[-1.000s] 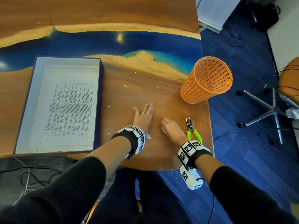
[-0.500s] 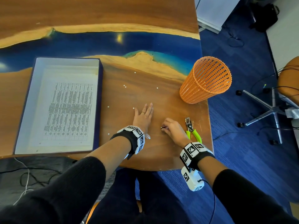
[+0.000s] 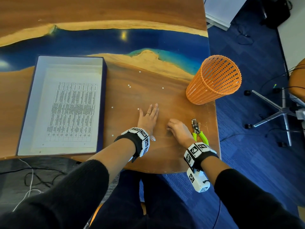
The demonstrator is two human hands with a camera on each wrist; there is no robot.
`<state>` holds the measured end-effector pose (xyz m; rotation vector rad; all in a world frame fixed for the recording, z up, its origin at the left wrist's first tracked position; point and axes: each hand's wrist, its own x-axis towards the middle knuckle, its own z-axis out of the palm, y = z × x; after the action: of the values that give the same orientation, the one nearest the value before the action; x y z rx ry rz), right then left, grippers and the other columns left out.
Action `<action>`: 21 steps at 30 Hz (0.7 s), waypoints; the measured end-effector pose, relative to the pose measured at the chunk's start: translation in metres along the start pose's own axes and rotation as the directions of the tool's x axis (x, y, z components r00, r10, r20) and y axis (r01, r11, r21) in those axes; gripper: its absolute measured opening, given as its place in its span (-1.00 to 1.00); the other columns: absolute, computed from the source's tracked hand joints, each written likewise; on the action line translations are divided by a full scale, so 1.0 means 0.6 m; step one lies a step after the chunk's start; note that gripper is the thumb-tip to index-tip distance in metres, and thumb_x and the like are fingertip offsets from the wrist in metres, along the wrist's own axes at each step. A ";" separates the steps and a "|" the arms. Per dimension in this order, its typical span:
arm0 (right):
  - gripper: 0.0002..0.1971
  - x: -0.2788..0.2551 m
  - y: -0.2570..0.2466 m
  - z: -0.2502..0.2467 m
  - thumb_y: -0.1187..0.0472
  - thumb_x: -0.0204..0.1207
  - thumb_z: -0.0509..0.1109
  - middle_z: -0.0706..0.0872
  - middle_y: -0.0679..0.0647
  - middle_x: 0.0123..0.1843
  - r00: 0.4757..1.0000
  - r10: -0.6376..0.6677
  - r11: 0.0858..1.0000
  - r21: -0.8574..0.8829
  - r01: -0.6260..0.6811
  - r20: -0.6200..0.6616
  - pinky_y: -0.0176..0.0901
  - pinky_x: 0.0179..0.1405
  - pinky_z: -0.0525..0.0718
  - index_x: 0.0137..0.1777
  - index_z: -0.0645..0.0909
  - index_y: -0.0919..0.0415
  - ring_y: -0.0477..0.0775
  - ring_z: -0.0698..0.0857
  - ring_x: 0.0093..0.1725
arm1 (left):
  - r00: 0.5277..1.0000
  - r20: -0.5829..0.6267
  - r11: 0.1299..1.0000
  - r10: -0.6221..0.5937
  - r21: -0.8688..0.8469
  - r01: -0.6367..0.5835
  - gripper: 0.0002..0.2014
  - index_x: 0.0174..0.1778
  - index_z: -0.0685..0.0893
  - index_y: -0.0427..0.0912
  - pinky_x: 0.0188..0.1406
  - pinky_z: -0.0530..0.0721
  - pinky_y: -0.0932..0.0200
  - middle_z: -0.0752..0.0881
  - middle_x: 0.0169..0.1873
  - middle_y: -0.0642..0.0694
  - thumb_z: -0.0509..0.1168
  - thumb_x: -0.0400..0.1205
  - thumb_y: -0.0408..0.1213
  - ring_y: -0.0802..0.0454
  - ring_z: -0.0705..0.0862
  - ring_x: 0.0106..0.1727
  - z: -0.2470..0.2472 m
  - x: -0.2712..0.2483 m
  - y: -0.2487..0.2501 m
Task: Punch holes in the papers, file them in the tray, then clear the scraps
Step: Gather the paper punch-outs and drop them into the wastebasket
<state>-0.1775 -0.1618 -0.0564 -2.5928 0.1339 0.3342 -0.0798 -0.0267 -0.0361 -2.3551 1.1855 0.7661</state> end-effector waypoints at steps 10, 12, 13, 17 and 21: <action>-0.95 -0.002 0.016 0.009 0.45 0.43 0.42 0.69 0.23 -0.20 0.981 0.142 0.956 0.274 -0.102 -0.130 -0.14 -0.16 0.55 -0.22 0.66 0.33 0.07 0.58 -0.24 | 1.000 0.003 1.000 -0.015 -0.002 0.015 0.35 0.63 -0.33 -0.34 0.53 0.15 -0.42 -0.38 0.64 -0.21 0.45 0.30 0.31 -0.17 -0.23 0.69 -0.005 -0.005 0.001; -0.93 -0.005 0.020 0.010 0.46 0.40 0.44 0.73 0.21 -0.22 0.963 0.209 0.928 0.345 -0.141 -0.169 -0.43 -0.19 0.52 -0.23 0.67 0.31 0.03 0.60 -0.26 | 1.000 0.009 1.000 -0.019 -0.008 0.019 0.35 0.63 -0.31 -0.34 0.53 0.15 -0.42 -0.38 0.64 -0.21 0.46 0.30 0.30 -0.17 -0.23 0.69 -0.006 -0.006 0.001; -0.93 -0.006 0.022 0.009 0.46 0.39 0.45 0.74 0.21 -0.22 0.956 0.236 0.917 0.367 -0.158 -0.177 -0.54 -0.20 0.49 -0.22 0.68 0.31 0.03 0.62 -0.26 | 1.000 0.009 1.000 -0.020 -0.003 0.020 0.34 0.63 -0.31 -0.33 0.52 0.15 -0.42 -0.38 0.64 -0.21 0.46 0.30 0.31 -0.17 -0.23 0.69 -0.006 -0.006 0.001; -0.88 -0.007 0.024 0.011 0.47 0.35 0.49 0.70 0.14 -0.21 0.965 0.212 0.922 0.359 -0.145 -0.155 -0.46 -0.19 0.55 -0.13 0.71 0.32 0.04 0.64 -0.29 | 1.000 0.017 1.000 -0.017 0.001 0.017 0.34 0.64 -0.30 -0.33 0.52 0.15 -0.43 -0.37 0.64 -0.21 0.46 0.29 0.31 -0.17 -0.22 0.69 -0.005 -0.007 0.001; -0.94 -0.005 0.018 0.013 0.41 0.37 0.50 0.73 0.23 -0.20 0.975 0.141 0.953 0.288 -0.088 -0.171 -0.10 -0.16 0.62 -0.16 0.75 0.35 0.16 0.68 -0.30 | 1.000 0.013 1.000 -0.014 -0.001 0.014 0.34 0.63 -0.31 -0.33 0.53 0.15 -0.42 -0.38 0.64 -0.21 0.45 0.30 0.31 -0.16 -0.22 0.69 -0.004 -0.006 0.001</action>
<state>-0.1838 -0.1670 -0.0674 -2.3350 0.3738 0.0982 -0.0816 -0.0263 -0.0322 -2.3528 1.1621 0.7764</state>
